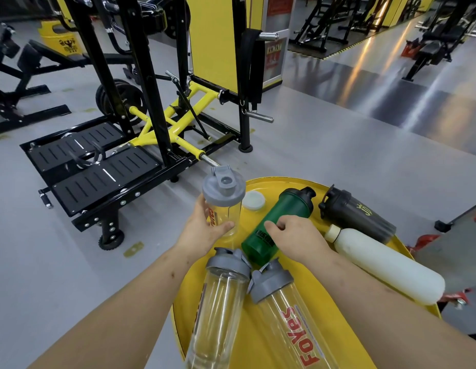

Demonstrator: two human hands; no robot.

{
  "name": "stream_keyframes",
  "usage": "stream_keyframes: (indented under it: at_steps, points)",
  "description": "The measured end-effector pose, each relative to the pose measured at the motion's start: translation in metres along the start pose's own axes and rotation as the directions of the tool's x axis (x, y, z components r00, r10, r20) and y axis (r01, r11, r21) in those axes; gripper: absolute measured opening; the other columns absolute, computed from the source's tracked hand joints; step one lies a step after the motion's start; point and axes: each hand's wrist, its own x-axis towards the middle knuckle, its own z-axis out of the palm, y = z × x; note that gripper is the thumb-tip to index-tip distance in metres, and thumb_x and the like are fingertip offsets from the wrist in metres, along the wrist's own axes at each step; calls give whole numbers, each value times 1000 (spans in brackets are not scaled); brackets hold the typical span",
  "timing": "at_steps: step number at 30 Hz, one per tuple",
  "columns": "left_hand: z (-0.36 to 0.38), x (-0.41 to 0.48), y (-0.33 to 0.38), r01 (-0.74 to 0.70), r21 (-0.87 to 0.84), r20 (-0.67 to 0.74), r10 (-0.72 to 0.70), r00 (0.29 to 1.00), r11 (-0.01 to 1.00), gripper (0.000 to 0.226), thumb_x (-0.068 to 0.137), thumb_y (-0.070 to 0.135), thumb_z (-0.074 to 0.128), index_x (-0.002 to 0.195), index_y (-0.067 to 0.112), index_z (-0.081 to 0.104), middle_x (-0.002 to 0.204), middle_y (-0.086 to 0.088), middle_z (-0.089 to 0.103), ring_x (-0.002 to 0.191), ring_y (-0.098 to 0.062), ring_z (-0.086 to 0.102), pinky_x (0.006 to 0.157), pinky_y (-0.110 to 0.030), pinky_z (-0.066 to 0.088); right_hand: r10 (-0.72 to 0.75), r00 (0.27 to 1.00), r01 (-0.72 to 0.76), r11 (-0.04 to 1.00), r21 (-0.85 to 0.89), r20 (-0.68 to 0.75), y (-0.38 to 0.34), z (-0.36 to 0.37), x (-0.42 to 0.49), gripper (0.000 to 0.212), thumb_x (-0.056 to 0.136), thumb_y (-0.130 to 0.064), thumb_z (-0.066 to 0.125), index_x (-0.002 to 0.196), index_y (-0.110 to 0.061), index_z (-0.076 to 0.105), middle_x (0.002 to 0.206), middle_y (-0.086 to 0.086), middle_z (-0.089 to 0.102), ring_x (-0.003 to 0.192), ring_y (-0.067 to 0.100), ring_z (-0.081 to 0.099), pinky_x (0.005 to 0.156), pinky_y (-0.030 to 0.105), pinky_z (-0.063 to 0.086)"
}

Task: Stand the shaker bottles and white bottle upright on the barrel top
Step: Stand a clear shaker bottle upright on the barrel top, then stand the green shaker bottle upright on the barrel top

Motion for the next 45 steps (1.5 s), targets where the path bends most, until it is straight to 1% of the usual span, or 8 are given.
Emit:
stream_keyframes:
  at_steps: [11,14,17,20,23,26,33,45]
  points:
    - [-7,-9,-2,-6,36,-66,8,998,999,101,80,34,90,159,35,27,159,7,46,148,-11,41,120,-41,39,66,998,-66,998,-12,6,15,-13,8,56,98,-64,44,77,-16,64,70,2,65,67,17,64,57,31,50]
    - [-9,-16,3,-5,84,-112,14,994,996,98,78,40,89,157,33,32,155,6,50,143,-10,45,115,-44,46,118,992,-117,993,-26,37,19,-21,12,61,97,-69,40,80,-15,64,67,4,68,59,18,67,61,32,57]
    - [-10,-26,11,10,146,-178,17,984,989,94,79,42,87,156,29,35,146,9,49,131,-8,49,103,-33,46,221,972,-221,975,-3,80,25,-28,15,68,94,-75,39,87,-12,63,65,7,71,44,15,66,46,24,48]
    - [-11,-37,20,37,189,-271,16,963,981,66,85,41,82,140,26,49,131,7,55,116,-12,56,92,-28,41,352,923,-371,921,119,156,29,-26,21,84,87,-82,44,100,-1,64,70,13,75,49,20,73,44,26,54]
    - [-13,-47,29,10,251,-348,81,934,968,19,89,38,76,94,27,61,97,2,63,87,-17,60,74,-31,44,405,874,-476,825,305,268,30,-20,27,81,83,-81,55,109,-5,51,85,20,74,62,28,78,58,38,65]
    - [-12,-54,36,-22,246,-316,101,943,969,24,92,31,72,71,29,61,72,7,58,69,-12,54,64,-27,41,400,851,-514,769,380,341,34,-12,31,84,79,-81,61,111,-5,51,86,23,74,69,33,78,70,46,67]
    - [11,-59,45,-63,281,-176,116,978,958,28,94,29,70,68,21,66,58,10,54,56,-4,47,55,-15,39,329,822,-567,556,608,465,37,6,41,85,76,-66,79,129,-6,52,98,23,72,86,38,75,83,47,63]
    - [36,-54,52,-119,405,-34,145,989,907,33,95,35,67,64,25,61,61,6,59,62,-13,52,64,-33,49,274,829,-559,357,748,488,36,6,37,62,82,-43,84,124,-12,50,98,16,70,86,34,74,65,40,61]
